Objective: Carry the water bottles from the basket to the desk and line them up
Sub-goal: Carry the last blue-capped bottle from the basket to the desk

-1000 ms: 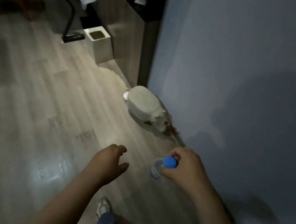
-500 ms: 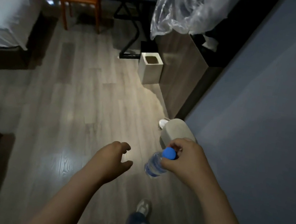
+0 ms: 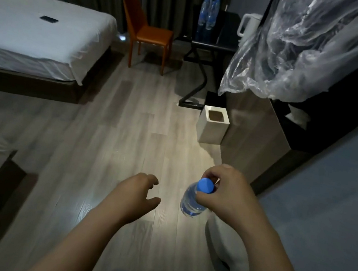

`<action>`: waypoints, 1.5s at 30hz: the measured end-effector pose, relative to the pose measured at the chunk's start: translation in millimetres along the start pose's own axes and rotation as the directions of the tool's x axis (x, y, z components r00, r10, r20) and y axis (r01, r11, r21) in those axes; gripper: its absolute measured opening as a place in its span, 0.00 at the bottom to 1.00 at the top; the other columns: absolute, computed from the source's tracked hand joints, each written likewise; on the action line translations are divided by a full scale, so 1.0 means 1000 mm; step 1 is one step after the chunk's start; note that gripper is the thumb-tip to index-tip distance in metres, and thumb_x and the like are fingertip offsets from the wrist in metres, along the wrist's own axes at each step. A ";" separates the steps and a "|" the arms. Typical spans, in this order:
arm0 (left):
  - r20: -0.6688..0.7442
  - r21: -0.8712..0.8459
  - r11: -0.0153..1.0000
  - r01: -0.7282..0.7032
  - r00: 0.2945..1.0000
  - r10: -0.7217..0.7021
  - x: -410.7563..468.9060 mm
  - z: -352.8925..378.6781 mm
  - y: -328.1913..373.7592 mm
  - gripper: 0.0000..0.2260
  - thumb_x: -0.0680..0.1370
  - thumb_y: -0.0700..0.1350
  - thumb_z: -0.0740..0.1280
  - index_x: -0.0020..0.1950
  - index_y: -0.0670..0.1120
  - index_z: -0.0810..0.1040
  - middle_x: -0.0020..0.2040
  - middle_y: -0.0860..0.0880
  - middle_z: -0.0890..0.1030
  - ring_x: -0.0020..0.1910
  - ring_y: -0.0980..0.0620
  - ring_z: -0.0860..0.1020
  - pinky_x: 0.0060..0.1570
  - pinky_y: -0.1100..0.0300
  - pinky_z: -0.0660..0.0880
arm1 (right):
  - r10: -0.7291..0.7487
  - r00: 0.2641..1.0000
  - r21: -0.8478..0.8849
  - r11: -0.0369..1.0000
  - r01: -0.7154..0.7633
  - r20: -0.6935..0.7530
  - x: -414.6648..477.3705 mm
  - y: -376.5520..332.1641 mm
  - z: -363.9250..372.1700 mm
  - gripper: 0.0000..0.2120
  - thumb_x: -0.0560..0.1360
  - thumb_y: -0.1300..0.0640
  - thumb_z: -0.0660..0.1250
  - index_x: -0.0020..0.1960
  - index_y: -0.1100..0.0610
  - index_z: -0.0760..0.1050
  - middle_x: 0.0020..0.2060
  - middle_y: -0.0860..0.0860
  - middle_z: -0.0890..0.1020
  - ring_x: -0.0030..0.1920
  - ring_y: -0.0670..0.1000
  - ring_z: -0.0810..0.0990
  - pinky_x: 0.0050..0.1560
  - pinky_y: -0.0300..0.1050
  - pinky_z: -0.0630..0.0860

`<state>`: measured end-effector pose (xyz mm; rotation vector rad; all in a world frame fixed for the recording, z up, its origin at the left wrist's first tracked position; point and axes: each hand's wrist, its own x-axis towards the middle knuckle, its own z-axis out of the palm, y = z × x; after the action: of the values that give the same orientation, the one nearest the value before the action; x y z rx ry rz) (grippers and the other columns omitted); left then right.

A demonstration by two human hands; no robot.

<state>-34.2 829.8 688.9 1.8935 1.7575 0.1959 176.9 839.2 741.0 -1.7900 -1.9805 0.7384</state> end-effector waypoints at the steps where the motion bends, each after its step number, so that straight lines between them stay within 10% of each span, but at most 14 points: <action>1: -0.005 -0.006 1.000 0.012 1.000 -0.012 0.010 -0.004 0.000 0.21 0.76 0.53 0.66 0.68 0.51 0.70 0.62 0.53 0.76 0.58 0.55 0.75 0.54 0.64 0.72 | -0.010 1.000 -0.004 1.000 0.010 0.013 0.014 0.000 -0.004 0.09 0.63 0.53 0.73 0.42 0.49 0.76 0.41 0.43 0.75 0.39 0.46 0.77 0.41 0.41 0.79; 45: -0.029 -0.028 0.995 0.094 0.995 -0.094 0.610 -0.300 -0.136 0.21 0.76 0.52 0.66 0.69 0.51 0.70 0.64 0.53 0.75 0.59 0.54 0.75 0.56 0.62 0.73 | -0.095 0.992 -0.080 0.992 0.102 0.085 0.698 -0.105 -0.005 0.10 0.63 0.52 0.72 0.43 0.48 0.77 0.39 0.42 0.75 0.37 0.43 0.76 0.33 0.32 0.69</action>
<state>-207.3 1499.8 722.1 1.7930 1.8502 0.2132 9.3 1524.7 757.8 -1.7195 -2.1665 0.7164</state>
